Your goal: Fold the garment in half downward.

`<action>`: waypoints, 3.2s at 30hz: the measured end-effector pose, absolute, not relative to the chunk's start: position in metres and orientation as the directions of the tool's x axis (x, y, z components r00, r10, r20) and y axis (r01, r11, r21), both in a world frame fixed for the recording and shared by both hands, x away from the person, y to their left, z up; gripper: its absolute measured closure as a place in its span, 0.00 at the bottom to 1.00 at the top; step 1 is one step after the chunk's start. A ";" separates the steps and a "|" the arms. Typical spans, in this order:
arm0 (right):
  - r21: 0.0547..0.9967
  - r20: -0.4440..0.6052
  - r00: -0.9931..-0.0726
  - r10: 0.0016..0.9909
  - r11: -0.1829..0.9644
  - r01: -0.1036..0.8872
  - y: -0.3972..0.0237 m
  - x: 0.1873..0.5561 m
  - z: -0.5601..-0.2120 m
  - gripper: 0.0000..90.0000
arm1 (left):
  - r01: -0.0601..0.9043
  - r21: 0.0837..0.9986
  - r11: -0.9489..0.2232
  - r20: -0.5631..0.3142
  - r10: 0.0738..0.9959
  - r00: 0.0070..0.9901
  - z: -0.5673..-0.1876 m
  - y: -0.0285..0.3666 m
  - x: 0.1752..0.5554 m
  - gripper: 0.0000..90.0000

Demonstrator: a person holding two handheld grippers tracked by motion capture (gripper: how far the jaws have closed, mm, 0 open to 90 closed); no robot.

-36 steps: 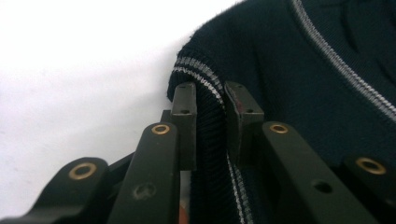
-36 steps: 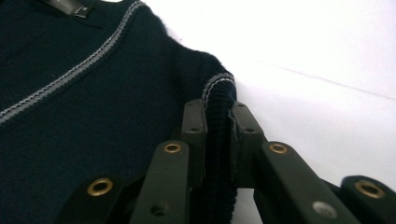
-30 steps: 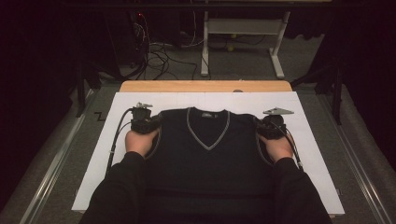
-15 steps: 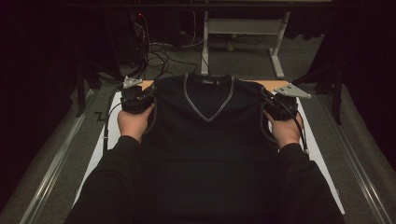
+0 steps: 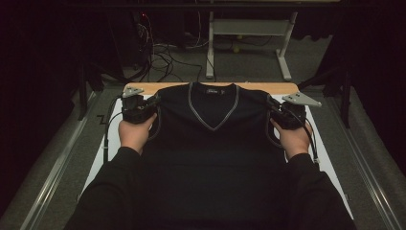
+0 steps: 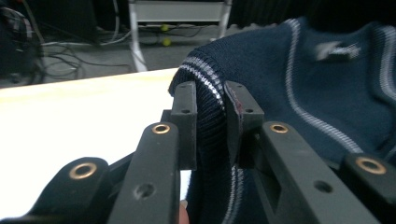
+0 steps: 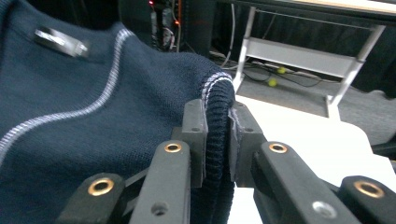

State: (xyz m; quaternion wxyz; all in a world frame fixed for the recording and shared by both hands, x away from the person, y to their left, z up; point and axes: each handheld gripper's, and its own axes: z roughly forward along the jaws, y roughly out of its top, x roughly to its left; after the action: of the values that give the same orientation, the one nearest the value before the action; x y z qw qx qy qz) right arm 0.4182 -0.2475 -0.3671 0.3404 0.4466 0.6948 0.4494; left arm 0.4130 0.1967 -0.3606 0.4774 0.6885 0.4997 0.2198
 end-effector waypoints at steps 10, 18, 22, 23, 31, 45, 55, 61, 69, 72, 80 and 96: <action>0.933 -0.077 -0.420 0.904 0.214 0.290 -0.251 0.377 -0.382 0.88 | 0.461 0.886 -0.053 -0.190 0.865 0.465 -0.386 0.206 0.368 0.80; 0.938 -0.083 -0.478 0.875 0.231 0.260 -0.258 0.342 -0.398 0.88 | 0.420 0.905 -0.068 -0.177 0.838 0.516 -0.407 0.215 0.325 0.80; 0.942 -0.093 -0.505 0.858 0.239 0.234 -0.262 0.321 -0.404 0.88 | 0.424 0.901 -0.089 -0.169 0.828 0.534 -0.416 0.218 0.309 0.80; 0.942 -0.093 -0.514 0.853 0.242 0.231 -0.262 0.317 -0.406 0.88 | 0.424 0.901 -0.095 -0.166 0.826 0.539 -0.419 0.218 0.303 0.80; 0.934 -0.087 -0.533 0.842 0.254 0.249 -0.265 0.289 -0.428 0.88 | 0.416 0.899 -0.138 -0.151 0.794 0.589 -0.436 0.217 0.271 0.80; 0.919 -0.092 -0.562 0.822 0.288 0.270 -0.276 0.242 -0.441 0.88 | 0.448 0.880 -0.156 -0.175 0.772 0.612 -0.439 0.225 0.227 0.80; 0.902 -0.081 -0.574 0.815 0.305 0.306 -0.280 0.218 -0.445 0.88 | 0.465 0.863 -0.198 -0.169 0.754 0.635 -0.442 0.225 0.207 0.80; 0.851 -0.078 -0.577 0.813 0.356 0.386 -0.279 0.222 -0.457 0.88 | 0.592 0.749 -0.297 -0.167 0.781 0.602 -0.464 0.218 0.220 0.79; 0.783 -0.084 -0.568 0.818 0.407 0.470 -0.275 0.234 -0.472 0.82 | 0.646 0.711 -0.277 -0.187 0.811 0.554 -0.478 0.223 0.233 0.63; 0.796 -0.060 -0.554 0.830 0.375 0.476 -0.277 0.236 -0.473 0.64 | 0.617 0.737 -0.274 -0.189 0.794 0.578 -0.478 0.227 0.233 0.48; 0.850 -0.001 -0.499 0.867 0.263 0.456 -0.289 0.237 -0.464 0.40 | 0.557 0.809 -0.189 -0.192 0.810 0.554 -0.471 0.238 0.234 0.22; 0.871 0.007 -0.394 0.919 0.188 0.455 -0.300 0.295 -0.455 0.22 | 0.566 0.818 -0.099 -0.221 0.855 0.469 -0.463 0.248 0.299 0.03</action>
State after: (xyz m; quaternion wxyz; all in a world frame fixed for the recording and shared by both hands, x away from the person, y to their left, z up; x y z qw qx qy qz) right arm 0.2951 -0.3002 -0.4548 0.2749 0.4770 0.7200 0.4224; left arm 0.2986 0.2480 -0.4628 0.4579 0.7244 0.4906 0.1578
